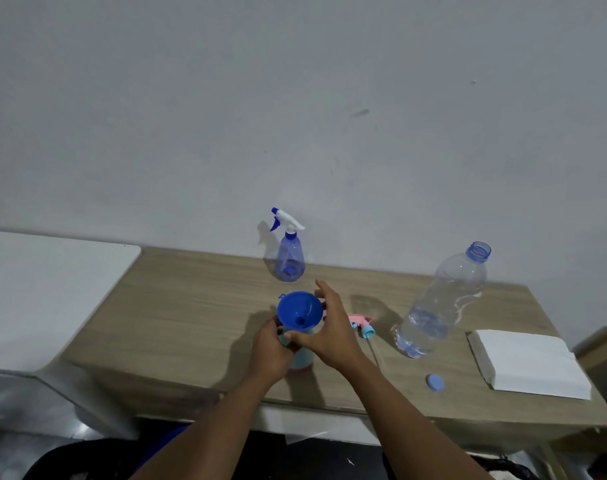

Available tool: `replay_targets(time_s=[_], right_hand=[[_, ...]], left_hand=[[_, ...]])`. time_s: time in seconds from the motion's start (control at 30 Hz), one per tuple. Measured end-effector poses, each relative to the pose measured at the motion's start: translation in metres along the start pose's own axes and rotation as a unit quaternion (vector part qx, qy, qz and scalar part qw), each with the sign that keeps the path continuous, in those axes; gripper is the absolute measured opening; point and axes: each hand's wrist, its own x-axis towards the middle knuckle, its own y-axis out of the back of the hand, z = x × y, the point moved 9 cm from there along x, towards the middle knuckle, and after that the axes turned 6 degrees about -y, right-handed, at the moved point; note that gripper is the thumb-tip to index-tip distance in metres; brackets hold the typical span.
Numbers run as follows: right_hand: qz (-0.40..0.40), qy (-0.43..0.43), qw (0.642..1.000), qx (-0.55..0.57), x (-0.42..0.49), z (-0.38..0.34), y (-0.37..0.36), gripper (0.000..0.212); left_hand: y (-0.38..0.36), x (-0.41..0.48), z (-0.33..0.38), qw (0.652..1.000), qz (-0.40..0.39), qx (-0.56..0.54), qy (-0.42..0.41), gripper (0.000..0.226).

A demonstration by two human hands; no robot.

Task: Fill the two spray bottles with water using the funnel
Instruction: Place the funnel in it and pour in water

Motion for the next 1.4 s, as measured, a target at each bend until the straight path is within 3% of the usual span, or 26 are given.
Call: replay_targets(time_s=[0.13, 0.33, 0.67, 0.93, 1.17, 1.4], right_hand=[[0.012, 0.002, 1.000, 0.011, 0.001, -0.003, 0.000, 0.095], [0.050, -0.004, 0.999, 0.018, 0.001, 0.000, 0.007, 0.103], [0.065, 0.015, 0.997, 0.026, 0.003, -0.004, 0.005, 0.103], [0.212, -0.049, 0.952, 0.213, 0.000, 0.030, 0.058, 0.089], [0.182, -0.126, 0.962, 0.158, -0.025, 0.098, 0.076, 0.101], [0.102, -0.198, 0.975, -0.009, -0.036, 0.127, 0.066, 0.078]], left_hand=[[0.001, 0.002, -0.002, 1.000, -0.013, 0.002, -0.004, 0.039], [0.000, 0.003, -0.003, 1.000, -0.011, -0.006, -0.009, 0.048], [-0.002, 0.008, -0.004, 1.000, -0.012, 0.007, -0.027, 0.037], [-0.001, 0.011, -0.011, 0.999, 0.001, -0.008, -0.036, 0.045], [-0.001, 0.012, -0.013, 0.998, 0.002, -0.008, -0.057, 0.044], [-0.003, 0.013, -0.017, 0.999, 0.002, -0.003, -0.049, 0.046]])
